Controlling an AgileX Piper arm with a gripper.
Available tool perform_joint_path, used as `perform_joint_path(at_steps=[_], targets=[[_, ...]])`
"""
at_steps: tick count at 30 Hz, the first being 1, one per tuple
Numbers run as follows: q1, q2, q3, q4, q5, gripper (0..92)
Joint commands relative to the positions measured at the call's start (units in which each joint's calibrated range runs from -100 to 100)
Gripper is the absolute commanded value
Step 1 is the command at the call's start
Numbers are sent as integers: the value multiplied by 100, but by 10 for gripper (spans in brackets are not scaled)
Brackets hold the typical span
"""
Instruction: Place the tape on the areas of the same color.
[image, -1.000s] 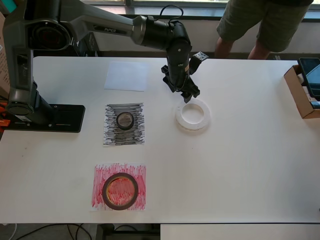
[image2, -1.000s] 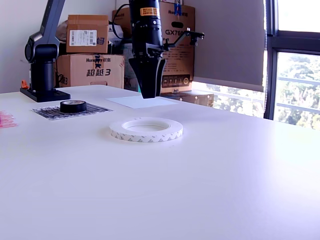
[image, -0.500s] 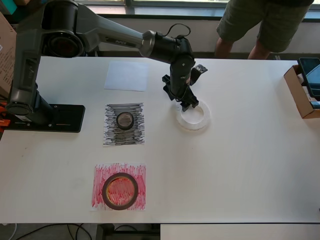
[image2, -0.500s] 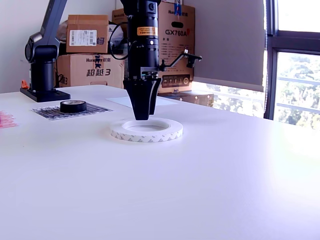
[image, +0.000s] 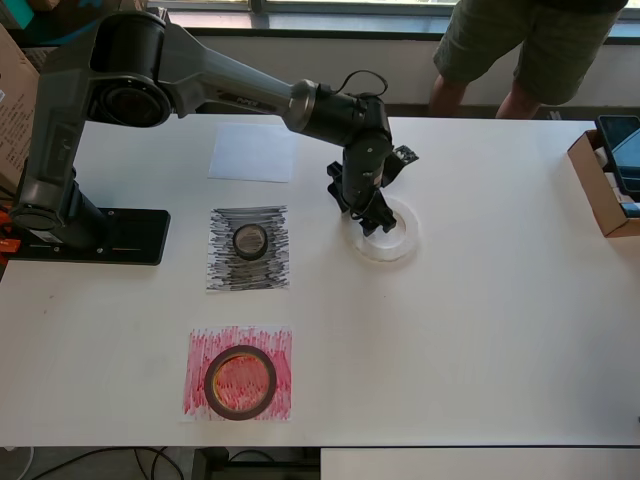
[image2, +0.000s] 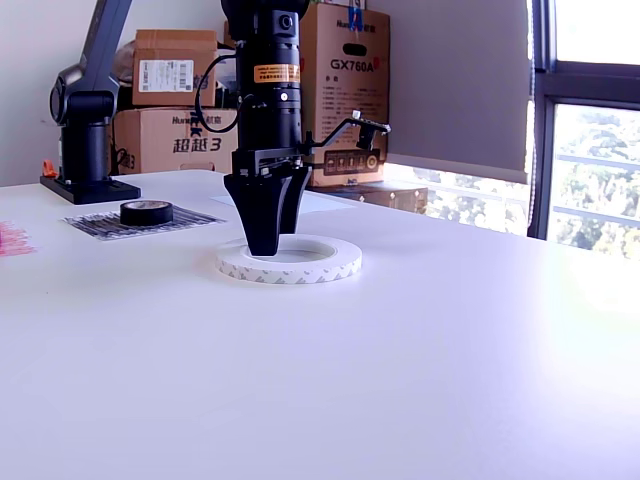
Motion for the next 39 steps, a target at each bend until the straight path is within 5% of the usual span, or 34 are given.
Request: perform_joint_path(at_steps=[1, 11, 17, 23, 39], targets=[[-43, 55, -3, -9, -10, 694], [-27, -20, -21, -76, 80, 77], [-193, -57, -3, -1146, 792, 67], [-114, -1105, 152, -1146, 850, 67], [2009, -4042, 1851, -747, 858, 67]])
